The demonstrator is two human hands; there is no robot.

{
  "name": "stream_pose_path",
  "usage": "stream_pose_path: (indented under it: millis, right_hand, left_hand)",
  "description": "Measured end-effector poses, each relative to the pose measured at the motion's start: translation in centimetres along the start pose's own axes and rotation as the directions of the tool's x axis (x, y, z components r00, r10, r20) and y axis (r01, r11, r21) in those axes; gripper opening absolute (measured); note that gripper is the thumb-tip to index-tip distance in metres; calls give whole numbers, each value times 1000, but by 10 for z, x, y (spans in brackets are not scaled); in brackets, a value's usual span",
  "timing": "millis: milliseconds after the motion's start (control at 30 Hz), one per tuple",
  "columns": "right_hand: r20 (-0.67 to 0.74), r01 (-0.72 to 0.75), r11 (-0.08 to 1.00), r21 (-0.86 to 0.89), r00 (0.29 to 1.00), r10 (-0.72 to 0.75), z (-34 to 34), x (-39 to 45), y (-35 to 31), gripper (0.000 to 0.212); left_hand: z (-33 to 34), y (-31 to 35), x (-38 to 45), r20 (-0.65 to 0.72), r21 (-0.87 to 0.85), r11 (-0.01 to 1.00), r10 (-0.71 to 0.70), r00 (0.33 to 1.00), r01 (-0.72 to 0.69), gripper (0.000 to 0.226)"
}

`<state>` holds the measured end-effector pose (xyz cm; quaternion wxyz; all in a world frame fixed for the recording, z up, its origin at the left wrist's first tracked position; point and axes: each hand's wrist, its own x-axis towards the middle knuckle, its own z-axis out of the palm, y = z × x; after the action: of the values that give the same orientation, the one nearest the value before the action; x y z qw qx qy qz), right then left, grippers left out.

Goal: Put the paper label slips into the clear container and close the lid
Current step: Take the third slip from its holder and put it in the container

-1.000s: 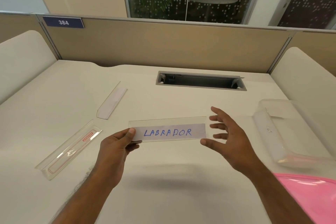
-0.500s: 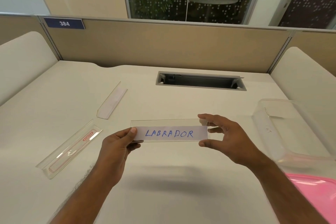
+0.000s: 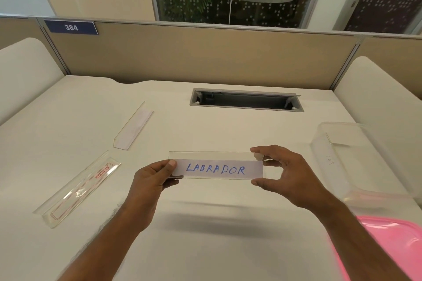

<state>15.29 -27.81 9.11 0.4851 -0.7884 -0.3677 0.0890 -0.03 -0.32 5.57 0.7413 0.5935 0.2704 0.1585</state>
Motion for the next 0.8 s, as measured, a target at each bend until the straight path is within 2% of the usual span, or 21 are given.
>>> stream_pose_path:
  millis: [233,267,300,333,400,433,500,633,800]
  right_hand:
    - [-100,-25,1000,-19,995,23,-24,-8,11,65]
    - [-124,-33,999,-17,992,30,-29,-10,14,65]
    - [-149,-42,999,-18,988,39,-34,-11,17,65]
    - [-175,-53,998,-20,983,49,-39,-13,19,65]
    - [-226,-72,997,-25,972,64,-49,-16,24,64]
    - [-250,-82,996,-35,966,71,-54,-18,26,65]
    - [-302,-108,992,-62,950,84,-66,-21,31,65]
    - [-432,-160,981,-109,897,99,-91,-31,46,65]
    - [-589,-251,954,-164,801,109,-128,-46,66,65]
  left_hand:
    - [17,-18,14,-71,230,969,106,992,-87,20]
    - [19,-24,19,-80,305,946,139,987,-108,18]
    - [20,-31,24,-84,429,894,183,979,-130,19]
    - [21,-38,29,-76,585,797,241,967,-153,26]
    - [23,-54,42,17,837,507,351,936,-205,47]
    - [26,-61,49,82,896,377,380,921,-235,54]
    - [34,-73,62,186,935,219,367,911,-279,65]
    - [60,-88,86,273,942,106,312,910,-319,79]
    - [90,-109,101,318,937,83,197,927,-339,87]
